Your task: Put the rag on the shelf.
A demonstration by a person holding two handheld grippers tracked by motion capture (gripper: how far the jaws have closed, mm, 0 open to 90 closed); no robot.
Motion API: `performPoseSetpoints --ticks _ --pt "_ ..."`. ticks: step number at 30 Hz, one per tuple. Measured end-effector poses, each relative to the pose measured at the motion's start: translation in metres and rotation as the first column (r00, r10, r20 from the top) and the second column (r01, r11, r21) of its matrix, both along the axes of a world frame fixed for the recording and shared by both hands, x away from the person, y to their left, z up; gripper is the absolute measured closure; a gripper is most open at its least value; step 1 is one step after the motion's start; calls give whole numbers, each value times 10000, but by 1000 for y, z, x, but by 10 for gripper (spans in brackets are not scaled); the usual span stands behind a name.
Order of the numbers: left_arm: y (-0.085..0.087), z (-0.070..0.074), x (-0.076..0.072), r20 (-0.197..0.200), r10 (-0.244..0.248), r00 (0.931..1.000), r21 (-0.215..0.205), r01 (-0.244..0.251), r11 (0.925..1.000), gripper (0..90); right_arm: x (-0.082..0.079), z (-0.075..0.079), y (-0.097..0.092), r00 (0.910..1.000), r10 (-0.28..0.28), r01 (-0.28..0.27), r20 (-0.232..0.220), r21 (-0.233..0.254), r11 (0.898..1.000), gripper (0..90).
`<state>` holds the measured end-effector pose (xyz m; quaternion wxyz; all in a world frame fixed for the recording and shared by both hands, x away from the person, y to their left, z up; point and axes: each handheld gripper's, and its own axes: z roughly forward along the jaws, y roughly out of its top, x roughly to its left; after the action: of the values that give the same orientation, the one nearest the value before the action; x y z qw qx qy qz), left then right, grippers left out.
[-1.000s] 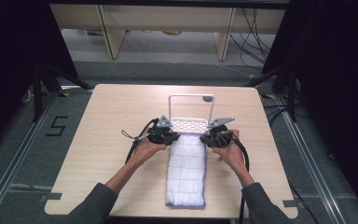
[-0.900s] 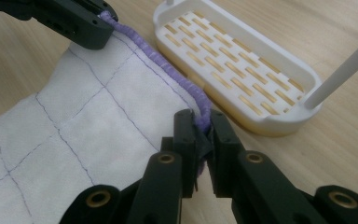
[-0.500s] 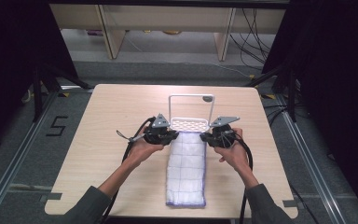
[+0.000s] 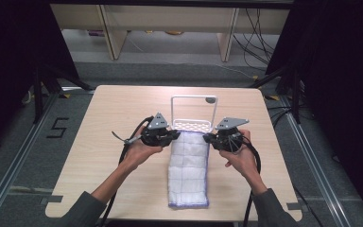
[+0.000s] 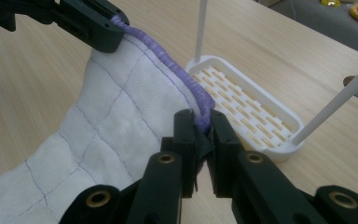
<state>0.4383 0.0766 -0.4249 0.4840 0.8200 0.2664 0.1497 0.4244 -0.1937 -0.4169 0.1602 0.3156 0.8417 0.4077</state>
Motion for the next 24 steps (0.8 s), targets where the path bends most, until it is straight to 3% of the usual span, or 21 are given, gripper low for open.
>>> performPoseSetpoints --ticks 3,4,6,9,13,16,24 --pt "2 9 -6 6 4 10000 -253 -4 9997 825 -3 5 0 9996 69 -71 274 50 10000 839" --pt "2 10 -8 84 -54 10000 -323 56 9995 825 -5 7 0 9998 115 -116 142 74 9999 839" --pt "2 14 -11 128 -116 9999 -89 117 9999 825 -8 10 -1 9996 156 -158 240 91 9998 840" --pt "3 20 -14 116 -207 9997 -173 209 9996 825 -12 16 -1 9993 264 -267 247 118 9996 840" --pt "4 34 -19 323 -229 9992 -119 233 9997 828 -17 28 -2 9972 295 -315 682 291 9991 841" --pt "4 48 -22 329 -327 9989 -381 340 9987 828 -22 42 -6 9966 403 -441 724 510 9977 842" --pt "3 93 -21 846 -353 9958 -276 377 9989 837 -25 87 -11 9835 421 -515 1757 498 9974 844"
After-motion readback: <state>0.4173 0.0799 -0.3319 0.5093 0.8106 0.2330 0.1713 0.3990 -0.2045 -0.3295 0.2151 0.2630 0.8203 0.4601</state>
